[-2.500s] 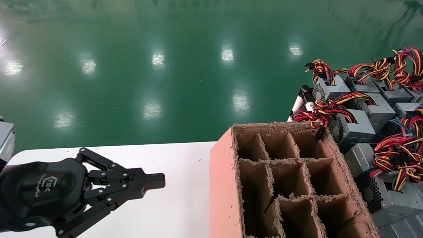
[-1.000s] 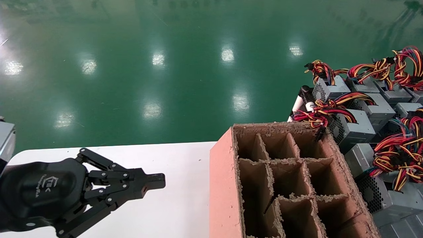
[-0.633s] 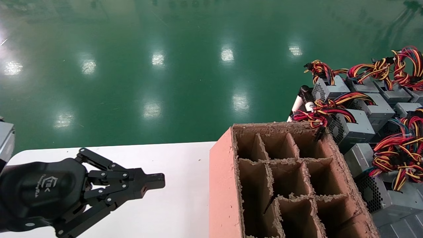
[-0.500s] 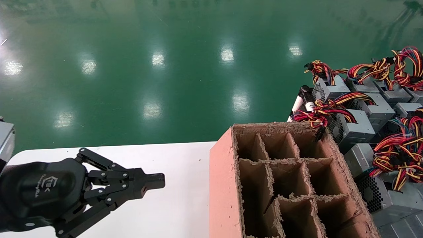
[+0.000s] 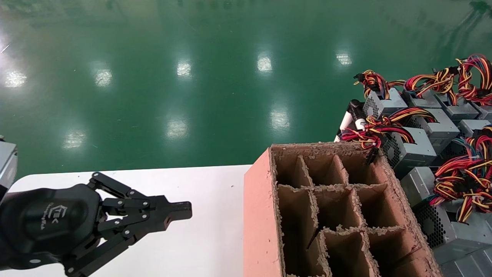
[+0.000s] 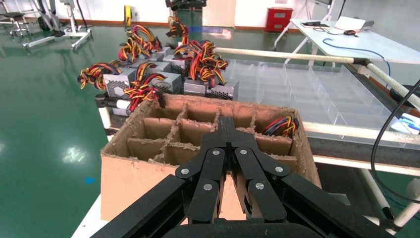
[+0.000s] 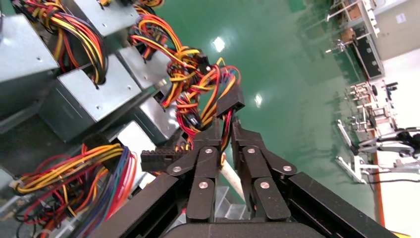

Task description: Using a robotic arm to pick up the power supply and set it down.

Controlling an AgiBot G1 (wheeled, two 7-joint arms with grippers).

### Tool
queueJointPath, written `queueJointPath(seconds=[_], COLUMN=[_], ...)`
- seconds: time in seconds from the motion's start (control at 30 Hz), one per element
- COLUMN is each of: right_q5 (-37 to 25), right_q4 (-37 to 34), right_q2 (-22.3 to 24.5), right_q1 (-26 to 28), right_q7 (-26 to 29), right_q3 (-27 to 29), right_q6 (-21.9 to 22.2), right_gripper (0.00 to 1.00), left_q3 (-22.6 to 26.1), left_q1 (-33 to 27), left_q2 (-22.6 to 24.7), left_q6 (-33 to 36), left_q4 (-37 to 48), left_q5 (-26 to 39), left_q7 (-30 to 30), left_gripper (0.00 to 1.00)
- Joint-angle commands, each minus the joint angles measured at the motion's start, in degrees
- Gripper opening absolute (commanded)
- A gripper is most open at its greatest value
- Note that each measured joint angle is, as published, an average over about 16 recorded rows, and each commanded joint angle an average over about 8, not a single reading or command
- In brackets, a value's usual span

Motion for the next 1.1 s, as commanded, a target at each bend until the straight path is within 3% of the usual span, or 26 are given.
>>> queueJointPath(seconds=[0.03,0.6,1.1], right_q5=[0.1,-0.4,12.2], right_q4=[0.1,4.3,20.7], right_q2=[-0.3,-2.1,-2.4], right_q1=[-0.3,2.1,-14.6], right_q7=[0.3,1.7,11.8], right_q3=[0.1,-0.5,4.6], right_q6=[-0.4,-5.6,-8.3], right_gripper=[1.0,1.0,1.0], left_q3=[0.0,0.0,0.0], left_q1=[0.0,0.0,0.0], left_q2=[0.0,0.0,0.0], left_q6=[0.0,0.0,0.0], left_q4=[0.0,0.0,0.0], left_q5=[0.0,0.0,0.0], left_q7=[0.0,0.0,0.0], left_gripper=[0.0,0.0,0.0])
